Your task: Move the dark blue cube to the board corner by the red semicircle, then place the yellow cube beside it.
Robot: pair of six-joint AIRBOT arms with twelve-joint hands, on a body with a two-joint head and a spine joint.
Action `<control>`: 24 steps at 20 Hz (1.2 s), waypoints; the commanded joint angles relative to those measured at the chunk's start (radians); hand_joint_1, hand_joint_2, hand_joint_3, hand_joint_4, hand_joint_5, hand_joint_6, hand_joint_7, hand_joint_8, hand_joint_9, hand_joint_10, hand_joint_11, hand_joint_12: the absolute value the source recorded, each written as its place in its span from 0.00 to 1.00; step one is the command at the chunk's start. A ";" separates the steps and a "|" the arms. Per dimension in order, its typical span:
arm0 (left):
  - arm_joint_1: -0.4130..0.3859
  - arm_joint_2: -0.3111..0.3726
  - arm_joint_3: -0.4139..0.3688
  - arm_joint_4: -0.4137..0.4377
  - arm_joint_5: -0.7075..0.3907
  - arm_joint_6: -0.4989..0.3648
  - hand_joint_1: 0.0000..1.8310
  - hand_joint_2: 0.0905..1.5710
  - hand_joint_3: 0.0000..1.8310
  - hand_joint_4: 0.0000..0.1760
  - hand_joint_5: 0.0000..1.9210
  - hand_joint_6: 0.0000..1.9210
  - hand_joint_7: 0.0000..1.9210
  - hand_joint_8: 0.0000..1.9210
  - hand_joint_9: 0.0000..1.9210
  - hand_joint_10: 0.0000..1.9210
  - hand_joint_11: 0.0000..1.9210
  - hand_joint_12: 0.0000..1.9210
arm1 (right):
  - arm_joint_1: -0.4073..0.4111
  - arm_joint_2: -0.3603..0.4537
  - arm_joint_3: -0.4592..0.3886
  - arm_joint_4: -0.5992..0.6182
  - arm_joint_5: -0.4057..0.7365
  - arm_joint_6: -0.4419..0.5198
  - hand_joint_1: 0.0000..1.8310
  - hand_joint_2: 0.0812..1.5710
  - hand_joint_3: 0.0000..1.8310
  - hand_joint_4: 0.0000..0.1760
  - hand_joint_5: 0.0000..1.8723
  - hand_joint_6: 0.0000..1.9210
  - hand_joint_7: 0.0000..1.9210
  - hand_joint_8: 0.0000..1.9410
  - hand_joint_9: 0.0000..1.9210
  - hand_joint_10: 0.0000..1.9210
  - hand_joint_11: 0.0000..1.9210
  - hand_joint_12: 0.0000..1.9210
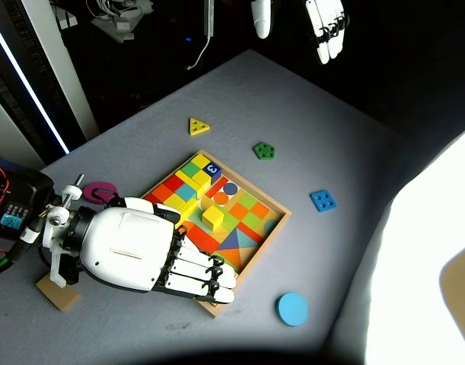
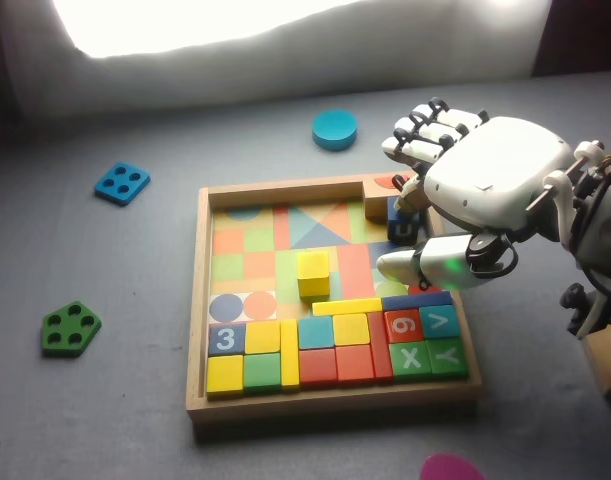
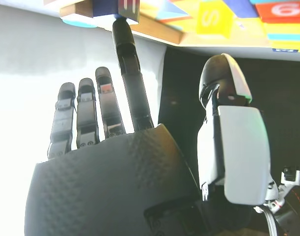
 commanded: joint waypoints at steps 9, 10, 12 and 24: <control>-0.008 -0.001 0.001 0.039 -0.086 0.001 0.00 0.81 0.00 0.14 0.03 0.00 0.03 0.00 0.04 0.00 0.00 0.24 | -0.011 0.023 0.009 0.083 0.049 -0.117 0.00 0.71 0.00 0.17 0.40 0.03 0.05 0.00 0.00 0.00 0.00 0.00; -0.008 -0.001 0.001 0.040 -0.086 0.001 0.00 0.81 0.00 0.14 0.03 0.00 0.03 0.00 0.04 0.00 0.00 0.24 | -0.011 0.028 0.009 0.087 0.049 -0.117 0.00 0.71 0.00 0.17 0.40 0.03 0.05 0.00 0.00 0.00 0.00 0.00; -0.008 -0.001 0.001 0.043 -0.086 0.000 0.00 0.81 0.00 0.10 0.04 0.00 0.04 0.00 0.04 0.00 0.00 0.27 | -0.011 0.035 0.009 0.090 0.049 -0.115 0.00 0.71 0.00 0.14 0.40 0.03 0.05 0.00 0.00 0.00 0.00 0.00; -0.007 0.000 0.001 0.053 -0.077 -0.001 0.00 0.81 0.00 0.15 0.03 0.00 0.03 0.00 0.04 0.00 0.00 0.27 | 0.040 0.048 -0.003 0.091 0.095 -0.027 0.00 0.71 0.00 0.07 0.40 0.03 0.05 0.00 0.00 0.00 0.00 0.00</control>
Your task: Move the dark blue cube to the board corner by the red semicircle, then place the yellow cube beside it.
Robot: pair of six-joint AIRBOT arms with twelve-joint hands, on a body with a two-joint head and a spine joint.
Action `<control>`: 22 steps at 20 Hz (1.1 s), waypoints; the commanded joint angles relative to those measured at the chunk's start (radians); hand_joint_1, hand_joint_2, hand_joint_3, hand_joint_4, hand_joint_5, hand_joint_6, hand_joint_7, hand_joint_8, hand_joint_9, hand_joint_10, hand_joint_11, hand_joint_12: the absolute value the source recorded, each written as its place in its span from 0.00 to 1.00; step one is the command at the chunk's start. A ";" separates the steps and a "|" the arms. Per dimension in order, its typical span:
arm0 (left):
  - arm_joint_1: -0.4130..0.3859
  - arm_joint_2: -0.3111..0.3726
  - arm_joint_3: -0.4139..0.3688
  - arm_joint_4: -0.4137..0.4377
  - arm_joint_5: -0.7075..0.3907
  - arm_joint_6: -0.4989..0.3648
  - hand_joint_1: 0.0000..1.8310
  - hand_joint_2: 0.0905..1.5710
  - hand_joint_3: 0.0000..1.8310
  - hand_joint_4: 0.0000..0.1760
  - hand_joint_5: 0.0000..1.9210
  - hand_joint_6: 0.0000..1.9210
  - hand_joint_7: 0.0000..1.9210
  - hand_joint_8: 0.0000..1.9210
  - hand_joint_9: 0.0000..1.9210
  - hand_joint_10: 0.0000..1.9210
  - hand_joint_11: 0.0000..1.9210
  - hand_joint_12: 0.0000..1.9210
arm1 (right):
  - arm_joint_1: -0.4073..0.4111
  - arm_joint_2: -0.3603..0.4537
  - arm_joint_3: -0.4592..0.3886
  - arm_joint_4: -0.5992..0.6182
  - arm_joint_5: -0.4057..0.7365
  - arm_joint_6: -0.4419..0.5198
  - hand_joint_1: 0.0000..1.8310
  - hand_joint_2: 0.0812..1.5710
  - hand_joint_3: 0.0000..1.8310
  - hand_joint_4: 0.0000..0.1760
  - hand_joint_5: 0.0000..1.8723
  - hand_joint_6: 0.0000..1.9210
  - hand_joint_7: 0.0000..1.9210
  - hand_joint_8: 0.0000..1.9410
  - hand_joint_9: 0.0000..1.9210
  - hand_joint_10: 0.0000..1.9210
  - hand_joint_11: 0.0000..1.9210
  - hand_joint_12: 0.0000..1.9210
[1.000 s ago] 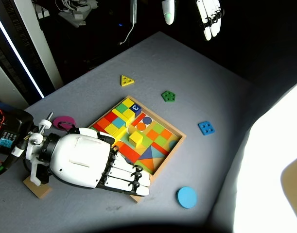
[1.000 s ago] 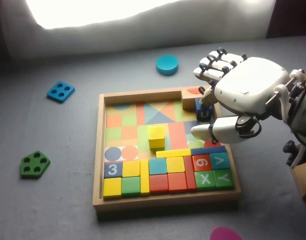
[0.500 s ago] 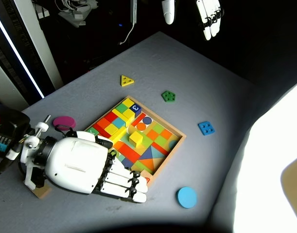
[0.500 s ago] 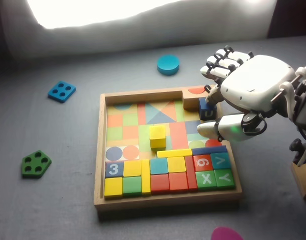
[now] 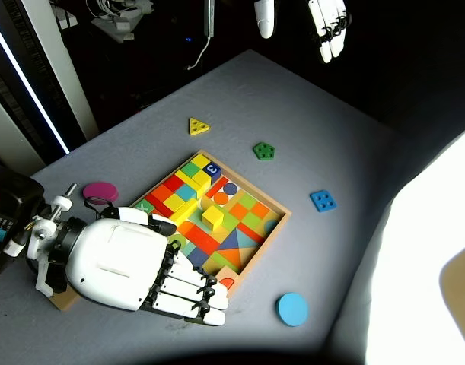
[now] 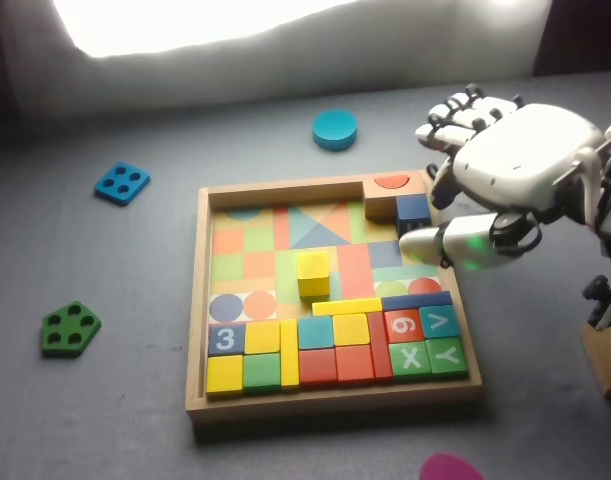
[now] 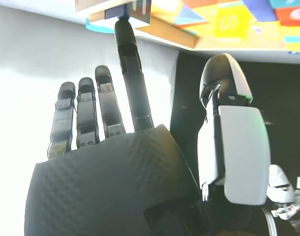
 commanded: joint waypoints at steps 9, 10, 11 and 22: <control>-0.008 0.001 0.000 0.047 -0.073 0.000 0.00 0.82 0.00 0.17 0.02 0.00 0.02 0.00 0.02 0.00 0.00 0.21 | 0.025 0.008 -0.056 -0.265 0.184 0.211 0.00 0.71 0.00 0.05 0.41 0.03 0.05 0.00 0.00 0.00 0.00 0.00; -0.008 0.001 0.000 0.049 -0.071 0.000 0.00 0.82 0.00 0.17 0.02 0.00 0.02 0.00 0.02 0.00 0.00 0.21 | 0.025 0.008 -0.072 -0.280 0.175 0.213 0.00 0.71 0.00 0.05 0.41 0.03 0.05 0.00 0.00 0.00 0.00 0.00; -0.008 0.001 0.000 0.051 -0.069 0.000 0.00 0.81 0.00 0.17 0.03 0.00 0.03 0.00 0.03 0.00 0.00 0.26 | 0.025 0.008 -0.086 -0.290 0.158 0.213 0.00 0.71 0.00 0.04 0.40 0.03 0.04 0.00 0.00 0.00 0.00 0.00; -0.008 0.001 -0.004 0.054 -0.066 0.001 0.00 0.82 0.00 0.16 0.03 0.00 0.02 0.00 0.02 0.00 0.00 0.20 | 0.050 -0.060 -0.094 -0.326 0.023 0.280 0.00 0.72 0.00 0.00 0.41 0.03 0.05 0.00 0.00 0.00 0.00 0.00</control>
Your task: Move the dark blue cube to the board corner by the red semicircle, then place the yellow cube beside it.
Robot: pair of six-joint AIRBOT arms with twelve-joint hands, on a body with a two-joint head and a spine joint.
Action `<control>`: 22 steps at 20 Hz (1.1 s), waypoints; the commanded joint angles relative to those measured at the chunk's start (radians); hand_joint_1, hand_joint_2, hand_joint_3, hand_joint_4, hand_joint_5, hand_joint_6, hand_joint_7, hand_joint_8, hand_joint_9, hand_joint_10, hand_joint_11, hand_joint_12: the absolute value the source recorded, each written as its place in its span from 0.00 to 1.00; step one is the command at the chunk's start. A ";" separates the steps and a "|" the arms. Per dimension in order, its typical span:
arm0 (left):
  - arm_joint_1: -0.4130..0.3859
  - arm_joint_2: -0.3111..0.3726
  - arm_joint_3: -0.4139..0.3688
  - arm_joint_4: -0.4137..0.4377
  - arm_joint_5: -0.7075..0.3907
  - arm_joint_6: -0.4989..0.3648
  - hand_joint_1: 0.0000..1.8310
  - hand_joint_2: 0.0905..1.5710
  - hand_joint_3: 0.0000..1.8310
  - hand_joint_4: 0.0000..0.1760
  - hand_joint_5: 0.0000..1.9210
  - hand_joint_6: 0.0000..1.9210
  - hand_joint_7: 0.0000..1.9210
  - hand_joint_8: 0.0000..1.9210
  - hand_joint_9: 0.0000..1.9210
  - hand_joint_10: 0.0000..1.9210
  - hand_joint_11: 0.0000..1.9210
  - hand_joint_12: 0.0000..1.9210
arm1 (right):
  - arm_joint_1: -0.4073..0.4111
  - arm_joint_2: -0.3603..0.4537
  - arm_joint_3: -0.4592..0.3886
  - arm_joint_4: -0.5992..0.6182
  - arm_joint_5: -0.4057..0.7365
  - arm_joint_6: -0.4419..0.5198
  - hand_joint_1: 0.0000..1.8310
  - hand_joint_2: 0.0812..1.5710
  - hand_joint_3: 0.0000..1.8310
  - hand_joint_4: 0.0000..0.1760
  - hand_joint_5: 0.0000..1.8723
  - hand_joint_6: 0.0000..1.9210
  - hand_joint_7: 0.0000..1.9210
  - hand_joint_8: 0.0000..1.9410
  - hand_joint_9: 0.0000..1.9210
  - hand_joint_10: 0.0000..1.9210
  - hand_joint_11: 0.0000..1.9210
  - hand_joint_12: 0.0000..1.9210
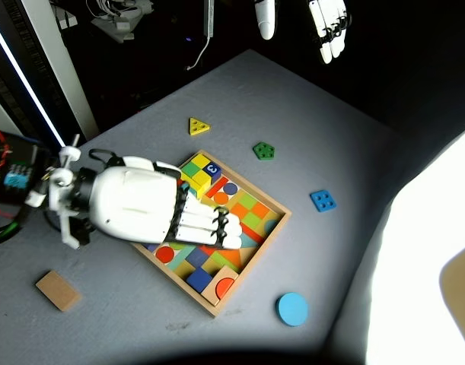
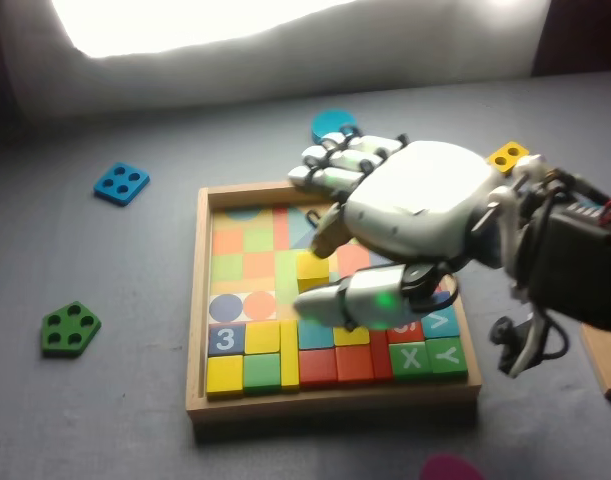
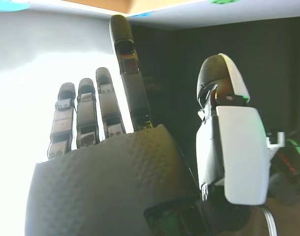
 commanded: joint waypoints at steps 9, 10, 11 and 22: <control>-0.010 0.001 -0.004 0.041 -0.074 0.001 0.00 0.81 0.00 0.12 0.03 0.00 0.03 0.00 0.03 0.00 0.00 0.22 | 0.010 -0.052 0.037 -0.022 0.114 -0.003 0.00 0.72 0.00 0.03 0.40 0.02 0.04 0.00 0.00 0.00 0.00 0.00; -0.010 0.001 -0.004 0.041 -0.074 0.001 0.00 0.81 0.00 0.14 0.03 0.00 0.03 0.00 0.03 0.00 0.00 0.22 | 0.007 -0.053 0.039 -0.022 0.113 -0.004 0.00 0.72 0.00 0.07 0.40 0.02 0.04 0.00 0.00 0.00 0.00 0.00; -0.010 0.001 -0.004 0.041 -0.074 0.001 0.00 0.81 0.00 0.16 0.03 0.00 0.03 0.00 0.03 0.00 0.00 0.23 | 0.003 -0.053 0.041 -0.022 0.113 -0.005 0.00 0.72 0.00 0.08 0.40 0.02 0.04 0.00 0.00 0.00 0.00 0.00; -0.014 0.001 -0.006 0.048 -0.073 0.001 0.00 0.81 0.00 0.13 0.04 0.00 0.04 0.00 0.04 0.00 0.00 0.25 | -0.025 -0.071 0.061 0.018 0.111 -0.057 0.00 0.72 0.00 0.05 0.41 0.02 0.04 0.00 0.00 0.00 0.00 0.00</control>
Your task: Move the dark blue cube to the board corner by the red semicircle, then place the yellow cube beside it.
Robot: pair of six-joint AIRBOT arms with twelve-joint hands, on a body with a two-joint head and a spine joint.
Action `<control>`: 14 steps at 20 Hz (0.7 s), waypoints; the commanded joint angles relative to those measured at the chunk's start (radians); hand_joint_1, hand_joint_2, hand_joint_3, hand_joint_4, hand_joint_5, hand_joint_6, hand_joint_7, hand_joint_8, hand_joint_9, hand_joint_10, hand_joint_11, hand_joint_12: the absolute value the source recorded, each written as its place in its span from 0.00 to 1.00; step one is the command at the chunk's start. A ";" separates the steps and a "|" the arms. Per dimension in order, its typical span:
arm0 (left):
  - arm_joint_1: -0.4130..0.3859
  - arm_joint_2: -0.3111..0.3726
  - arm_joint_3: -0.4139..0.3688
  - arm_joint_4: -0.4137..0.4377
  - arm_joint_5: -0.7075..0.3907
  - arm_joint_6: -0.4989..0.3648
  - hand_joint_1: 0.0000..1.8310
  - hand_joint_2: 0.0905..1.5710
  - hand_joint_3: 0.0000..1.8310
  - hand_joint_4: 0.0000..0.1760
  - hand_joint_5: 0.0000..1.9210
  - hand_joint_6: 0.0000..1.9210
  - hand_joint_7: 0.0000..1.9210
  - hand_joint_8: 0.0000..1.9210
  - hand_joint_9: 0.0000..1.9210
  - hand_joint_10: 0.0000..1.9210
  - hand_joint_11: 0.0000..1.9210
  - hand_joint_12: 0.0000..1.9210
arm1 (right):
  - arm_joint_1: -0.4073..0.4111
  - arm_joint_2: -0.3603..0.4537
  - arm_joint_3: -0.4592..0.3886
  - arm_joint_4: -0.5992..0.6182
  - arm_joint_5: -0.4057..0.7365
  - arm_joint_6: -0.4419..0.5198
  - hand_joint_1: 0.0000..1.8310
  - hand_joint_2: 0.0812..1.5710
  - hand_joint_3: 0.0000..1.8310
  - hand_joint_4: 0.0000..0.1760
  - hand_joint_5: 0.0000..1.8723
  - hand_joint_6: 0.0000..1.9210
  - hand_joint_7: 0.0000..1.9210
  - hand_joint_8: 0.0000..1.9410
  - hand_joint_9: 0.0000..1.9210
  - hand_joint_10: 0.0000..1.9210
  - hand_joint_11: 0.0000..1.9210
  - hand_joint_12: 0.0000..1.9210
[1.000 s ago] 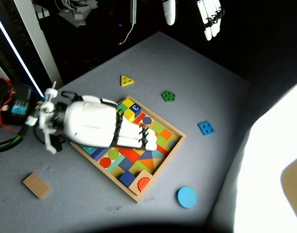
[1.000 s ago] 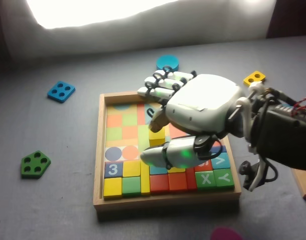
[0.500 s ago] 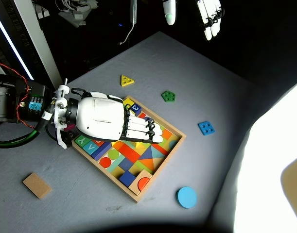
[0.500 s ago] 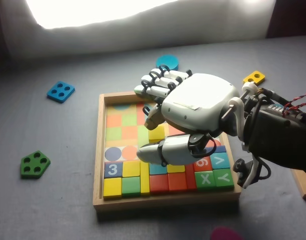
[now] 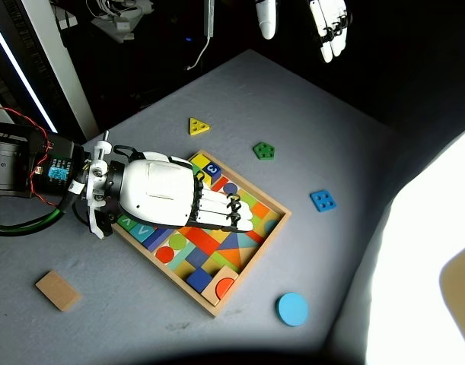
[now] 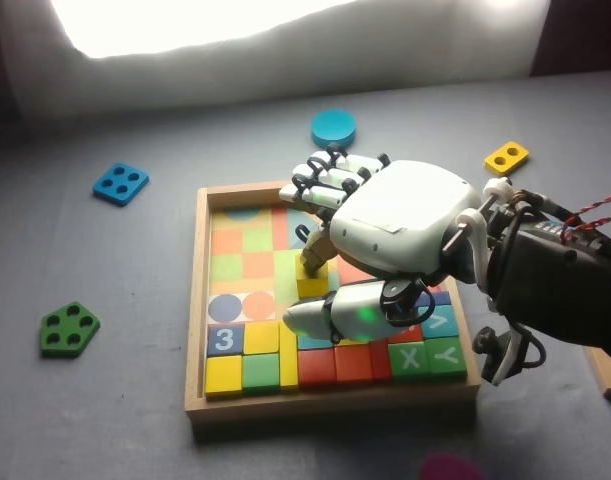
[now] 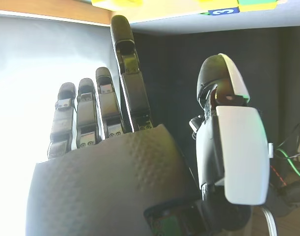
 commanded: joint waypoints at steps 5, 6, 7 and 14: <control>-0.013 0.001 -0.006 0.041 -0.074 0.001 0.00 0.82 0.00 0.16 0.03 0.00 0.03 0.00 0.04 0.00 0.00 0.26 | 0.003 -0.002 0.015 0.019 0.053 -0.005 0.00 0.72 0.00 0.03 0.40 0.02 0.04 0.00 0.00 0.00 0.00 0.00; -0.013 0.001 -0.006 0.041 -0.072 0.001 0.00 0.82 0.00 0.16 0.03 0.00 0.03 0.00 0.04 0.00 0.00 0.26 | 0.002 -0.001 0.015 0.020 0.047 -0.005 0.00 0.72 0.00 0.05 0.40 0.02 0.04 0.00 0.00 0.00 0.00 0.00; -0.013 0.001 -0.006 0.041 -0.072 0.001 0.00 0.82 0.00 0.18 0.04 0.00 0.03 0.00 0.04 0.00 0.00 0.27 | -0.001 -0.001 0.015 0.023 0.040 -0.006 0.00 0.72 0.00 0.07 0.40 0.02 0.04 0.00 0.00 0.00 0.00 0.00; -0.019 0.004 -0.007 0.048 -0.063 0.001 0.00 0.82 0.00 0.15 0.03 0.00 0.04 0.00 0.04 0.00 0.00 0.27 | -0.005 0.038 0.017 0.110 0.024 -0.107 0.00 0.72 0.00 0.07 0.40 0.02 0.04 0.00 0.00 0.00 0.00 0.00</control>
